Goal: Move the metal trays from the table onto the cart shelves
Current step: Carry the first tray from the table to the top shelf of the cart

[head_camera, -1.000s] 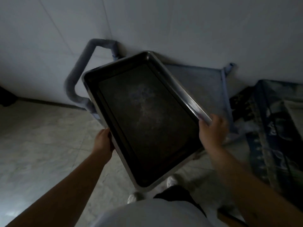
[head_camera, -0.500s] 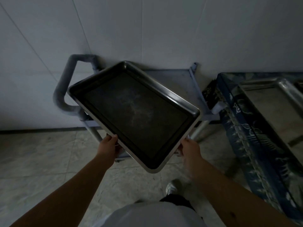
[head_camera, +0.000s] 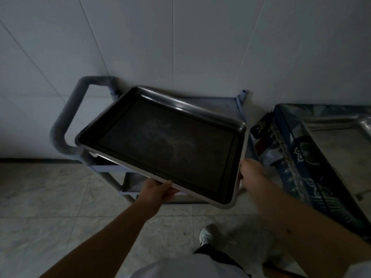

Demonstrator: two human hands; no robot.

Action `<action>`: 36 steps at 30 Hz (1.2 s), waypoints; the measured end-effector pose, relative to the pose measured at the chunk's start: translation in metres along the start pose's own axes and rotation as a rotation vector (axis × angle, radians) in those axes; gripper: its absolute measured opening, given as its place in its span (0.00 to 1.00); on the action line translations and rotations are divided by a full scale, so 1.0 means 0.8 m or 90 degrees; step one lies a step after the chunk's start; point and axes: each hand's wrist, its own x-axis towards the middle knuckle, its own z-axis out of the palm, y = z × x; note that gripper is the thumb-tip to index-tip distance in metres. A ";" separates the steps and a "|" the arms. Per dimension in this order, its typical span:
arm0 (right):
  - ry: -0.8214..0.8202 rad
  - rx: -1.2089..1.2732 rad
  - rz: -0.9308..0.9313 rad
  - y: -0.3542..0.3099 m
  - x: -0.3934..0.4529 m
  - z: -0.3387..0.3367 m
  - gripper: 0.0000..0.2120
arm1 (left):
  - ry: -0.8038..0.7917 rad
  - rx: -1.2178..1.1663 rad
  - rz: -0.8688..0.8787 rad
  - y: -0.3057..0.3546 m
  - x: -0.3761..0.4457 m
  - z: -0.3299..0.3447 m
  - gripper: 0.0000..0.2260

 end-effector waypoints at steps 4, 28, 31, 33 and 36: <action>0.022 -0.147 -0.085 -0.048 0.054 0.008 0.14 | 0.023 -0.082 -0.041 0.006 0.021 0.043 0.08; -0.004 -0.304 -0.323 -0.174 0.206 0.033 0.15 | 0.184 0.004 -0.147 0.028 0.112 0.180 0.13; -0.032 -0.351 -0.334 -0.175 0.194 0.028 0.16 | 0.155 0.132 -0.154 0.039 0.099 0.172 0.16; -0.043 -0.387 -0.363 -0.165 0.172 0.024 0.17 | 0.095 0.248 -0.143 0.049 0.087 0.159 0.16; -0.035 -0.437 -0.483 -0.127 0.116 0.022 0.25 | 0.035 0.402 -0.060 0.055 0.068 0.127 0.16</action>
